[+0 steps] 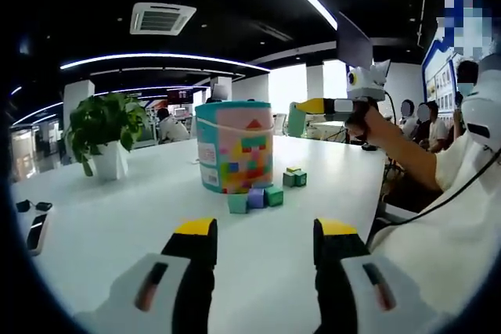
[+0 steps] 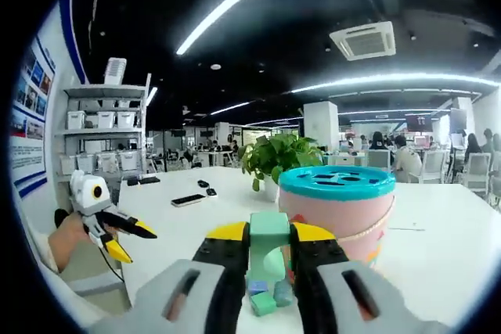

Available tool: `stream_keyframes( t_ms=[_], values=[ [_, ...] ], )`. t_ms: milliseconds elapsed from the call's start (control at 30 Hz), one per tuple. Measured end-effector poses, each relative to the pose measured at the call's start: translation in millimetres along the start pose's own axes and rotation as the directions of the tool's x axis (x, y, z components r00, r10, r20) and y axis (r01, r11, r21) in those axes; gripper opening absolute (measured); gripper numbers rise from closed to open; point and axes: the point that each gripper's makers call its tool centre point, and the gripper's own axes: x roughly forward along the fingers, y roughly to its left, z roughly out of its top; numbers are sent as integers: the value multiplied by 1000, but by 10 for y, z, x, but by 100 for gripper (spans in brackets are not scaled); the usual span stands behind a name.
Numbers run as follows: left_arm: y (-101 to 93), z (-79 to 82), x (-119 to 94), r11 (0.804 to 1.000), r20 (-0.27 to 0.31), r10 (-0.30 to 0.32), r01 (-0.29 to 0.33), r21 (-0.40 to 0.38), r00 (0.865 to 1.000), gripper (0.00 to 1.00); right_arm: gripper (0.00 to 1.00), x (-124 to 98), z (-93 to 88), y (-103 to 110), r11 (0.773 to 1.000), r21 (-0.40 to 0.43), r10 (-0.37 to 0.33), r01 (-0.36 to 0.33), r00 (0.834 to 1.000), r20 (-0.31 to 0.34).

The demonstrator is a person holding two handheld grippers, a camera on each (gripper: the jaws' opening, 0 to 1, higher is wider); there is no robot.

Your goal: Arrange the toys in the designated storage area by placing each visible toy with the group until no toy remains scattered across the table.

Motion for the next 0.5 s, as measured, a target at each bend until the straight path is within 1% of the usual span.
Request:
stream_keyframes(
  t_ms=[100, 233, 267, 300, 333, 400, 433, 500],
  values=[
    [-5, -7, 8, 1000, -1, -2, 2, -1, 1000, 50, 20, 23, 95, -37, 1000, 7, -2, 2, 1000, 13],
    [-23, -1, 17, 1000, -3, -7, 7, 2, 1000, 50, 20, 59, 225, -128, 1000, -4, -19, 19, 999, 34],
    [-23, 2, 16, 1000, -2, -7, 7, 2, 1000, 50, 20, 77, 270, -112, 1000, 4, 2, -2, 999, 53],
    [-22, 4, 15, 1000, -2, -6, 6, 3, 1000, 50, 20, 98, 313, -67, 999, 5, 38, -38, 997, 71],
    [-20, 6, 15, 1000, -2, -5, 5, 3, 1000, 50, 20, 108, 326, -75, 999, -5, 36, -35, 997, 72],
    [-20, 7, 15, 1000, -2, -4, 4, 2, 1000, 50, 20, 153, 357, -136, 1000, -18, 7, -6, 997, 71],
    [-24, 5, 17, 1000, -4, -4, 4, 3, 1000, 50, 20, 164, 372, -177, 1000, -12, -13, 14, 998, 68],
    [-27, 6, 20, 1000, -4, -5, 5, 4, 1000, 50, 20, 177, 416, -208, 1000, 1, -23, 23, 997, 75]
  ],
)
